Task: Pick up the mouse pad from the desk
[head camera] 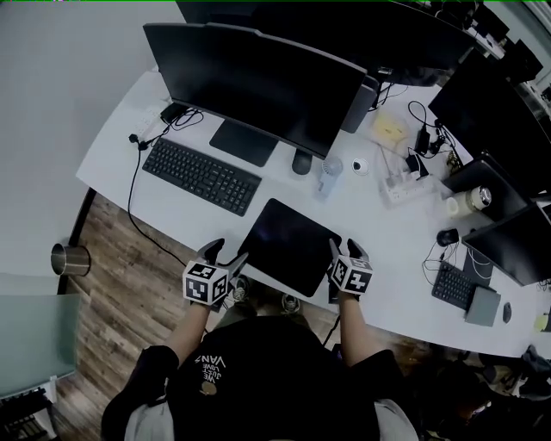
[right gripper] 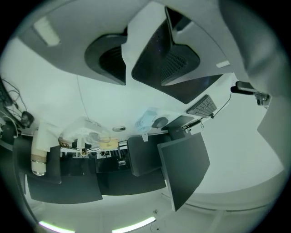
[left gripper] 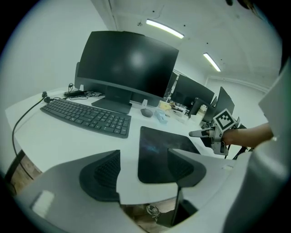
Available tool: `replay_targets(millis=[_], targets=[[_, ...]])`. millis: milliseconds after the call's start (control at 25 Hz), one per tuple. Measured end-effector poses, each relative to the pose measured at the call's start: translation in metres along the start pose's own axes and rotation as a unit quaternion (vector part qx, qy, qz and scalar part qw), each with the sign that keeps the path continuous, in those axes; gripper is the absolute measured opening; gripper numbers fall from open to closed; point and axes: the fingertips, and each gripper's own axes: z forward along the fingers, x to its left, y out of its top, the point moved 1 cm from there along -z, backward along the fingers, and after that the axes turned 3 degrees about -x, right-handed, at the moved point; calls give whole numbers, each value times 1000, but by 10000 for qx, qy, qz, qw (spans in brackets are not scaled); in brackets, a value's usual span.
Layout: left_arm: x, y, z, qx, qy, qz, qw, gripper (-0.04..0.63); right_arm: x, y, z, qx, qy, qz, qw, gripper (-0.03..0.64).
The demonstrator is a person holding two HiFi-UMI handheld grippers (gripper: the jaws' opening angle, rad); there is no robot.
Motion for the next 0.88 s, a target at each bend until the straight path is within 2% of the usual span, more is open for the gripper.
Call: replay_targets(millis=[120,240,520,640,720,800,880], targets=[[3,0,5,129,-109,66,9998,301,-3,-10,7,247,-216,71,9994,229],[4,3,14,207,-226,154,9994,301,4,-18,14,328,-229,203,9990,229],[-2,-1,31,426,-417,254,9979,301,5,-19,17,178,-499,416,9977,229],[-5,-3,37,506,-464,263,9973,302,7,-18,16,183,-504,319,9981,229],[-8,-4,42,544,-496,265,9969,301,6,-18,16,199,-486,254,9983,213],[-10,-5,46,581,-521,285,9965,301,8,-19,16,217,-404,204,9987,153],[-11,-6,50,640,-541,305,9960,302,11,-20,17,234,-301,183,9991,124]])
